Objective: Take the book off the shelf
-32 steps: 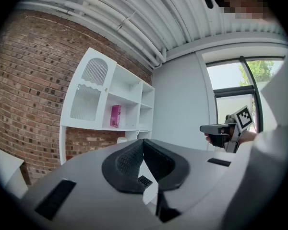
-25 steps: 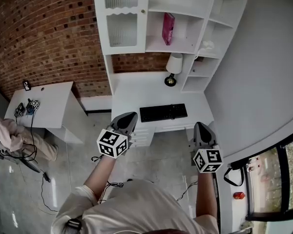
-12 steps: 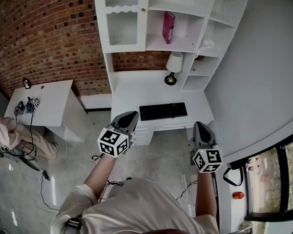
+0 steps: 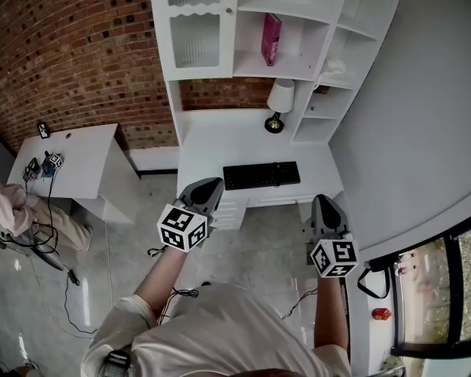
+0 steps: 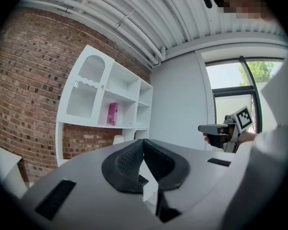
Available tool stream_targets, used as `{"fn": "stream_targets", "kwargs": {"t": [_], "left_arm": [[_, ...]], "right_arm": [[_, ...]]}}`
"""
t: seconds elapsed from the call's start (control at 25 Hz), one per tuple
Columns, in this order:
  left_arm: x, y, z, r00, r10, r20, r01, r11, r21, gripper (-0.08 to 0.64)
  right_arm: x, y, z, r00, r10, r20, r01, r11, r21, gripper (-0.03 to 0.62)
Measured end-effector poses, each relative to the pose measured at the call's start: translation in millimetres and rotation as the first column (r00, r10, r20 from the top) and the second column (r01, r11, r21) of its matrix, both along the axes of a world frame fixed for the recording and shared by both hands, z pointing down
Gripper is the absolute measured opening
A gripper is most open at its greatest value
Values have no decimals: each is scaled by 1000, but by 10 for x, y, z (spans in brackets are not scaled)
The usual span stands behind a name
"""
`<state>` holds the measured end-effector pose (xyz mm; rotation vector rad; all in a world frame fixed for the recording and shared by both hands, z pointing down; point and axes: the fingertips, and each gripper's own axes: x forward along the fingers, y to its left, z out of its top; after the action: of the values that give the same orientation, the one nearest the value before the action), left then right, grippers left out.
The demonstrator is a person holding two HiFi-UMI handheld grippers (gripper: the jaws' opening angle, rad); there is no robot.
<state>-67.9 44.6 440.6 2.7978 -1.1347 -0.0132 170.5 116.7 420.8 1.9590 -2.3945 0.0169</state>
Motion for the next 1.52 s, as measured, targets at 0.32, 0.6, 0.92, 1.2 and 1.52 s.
{"fn": "stream_targets", "kwargs": {"t": [0.32, 0.6, 0.92, 1.2, 1.52], "left_arm": [[49, 7, 13, 1000, -20, 0, 20, 1000, -4, -5], [38, -13, 33, 999, -50, -5, 50, 999, -6, -5], [88, -33, 72, 998, -70, -5, 69, 998, -13, -5], [209, -23, 104, 996, -85, -4, 85, 996, -12, -5], [320, -36, 155, 992, -121, -20, 121, 992, -20, -5]], "right_arm": [[101, -38, -13, 1000, -3, 4, 3, 1000, 2, 51], [219, -105, 3, 1000, 14, 17, -14, 1000, 1, 130], [365, -164, 36, 999, 23, 28, -23, 1000, -8, 170], [509, -211, 81, 1000, 6, 20, -6, 1000, -21, 170], [668, -290, 152, 1000, -20, 5, 20, 999, -35, 170]]}}
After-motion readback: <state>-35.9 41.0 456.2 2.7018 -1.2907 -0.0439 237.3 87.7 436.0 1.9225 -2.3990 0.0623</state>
